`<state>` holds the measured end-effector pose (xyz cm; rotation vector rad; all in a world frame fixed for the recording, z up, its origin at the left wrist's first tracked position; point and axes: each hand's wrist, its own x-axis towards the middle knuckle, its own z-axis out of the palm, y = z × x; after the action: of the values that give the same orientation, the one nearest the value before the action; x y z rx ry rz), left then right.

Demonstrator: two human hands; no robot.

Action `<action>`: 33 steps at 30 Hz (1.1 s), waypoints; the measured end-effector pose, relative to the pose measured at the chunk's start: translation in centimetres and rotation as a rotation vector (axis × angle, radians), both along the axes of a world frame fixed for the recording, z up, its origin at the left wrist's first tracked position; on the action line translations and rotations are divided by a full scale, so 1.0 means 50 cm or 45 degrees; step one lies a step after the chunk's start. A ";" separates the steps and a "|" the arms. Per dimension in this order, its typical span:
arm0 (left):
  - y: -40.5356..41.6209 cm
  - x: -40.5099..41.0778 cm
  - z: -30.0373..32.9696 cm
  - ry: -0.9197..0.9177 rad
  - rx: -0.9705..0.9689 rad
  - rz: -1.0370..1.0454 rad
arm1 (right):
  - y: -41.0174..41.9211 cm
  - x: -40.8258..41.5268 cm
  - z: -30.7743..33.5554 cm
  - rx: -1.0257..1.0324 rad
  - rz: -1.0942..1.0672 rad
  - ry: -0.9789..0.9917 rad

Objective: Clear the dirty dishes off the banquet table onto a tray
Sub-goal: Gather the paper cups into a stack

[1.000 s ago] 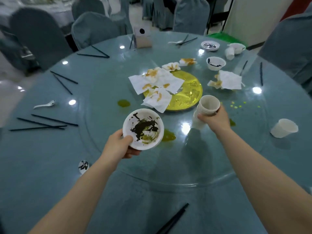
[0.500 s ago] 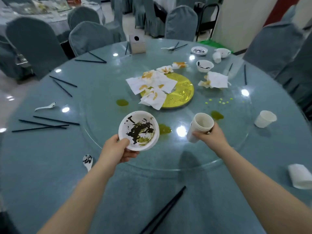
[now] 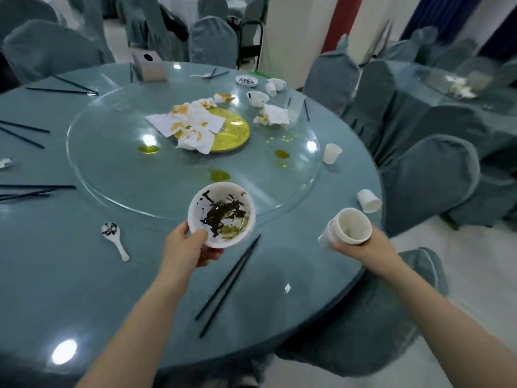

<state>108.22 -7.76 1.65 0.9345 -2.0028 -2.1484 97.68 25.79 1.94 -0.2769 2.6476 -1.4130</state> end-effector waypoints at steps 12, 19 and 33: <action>0.157 0.016 0.021 0.003 -0.031 -0.209 | 0.205 0.077 0.045 0.044 -0.294 0.204; 0.341 -0.089 0.002 -0.017 0.006 -0.193 | 0.401 0.009 0.040 0.026 -0.331 0.207; 0.608 -0.272 0.034 -0.124 -0.169 0.032 | 0.602 -0.343 0.011 0.296 0.187 0.178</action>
<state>94.62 22.62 3.34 1.0568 -2.1343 -1.9653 80.53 55.88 2.50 -0.5492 2.8018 -1.0666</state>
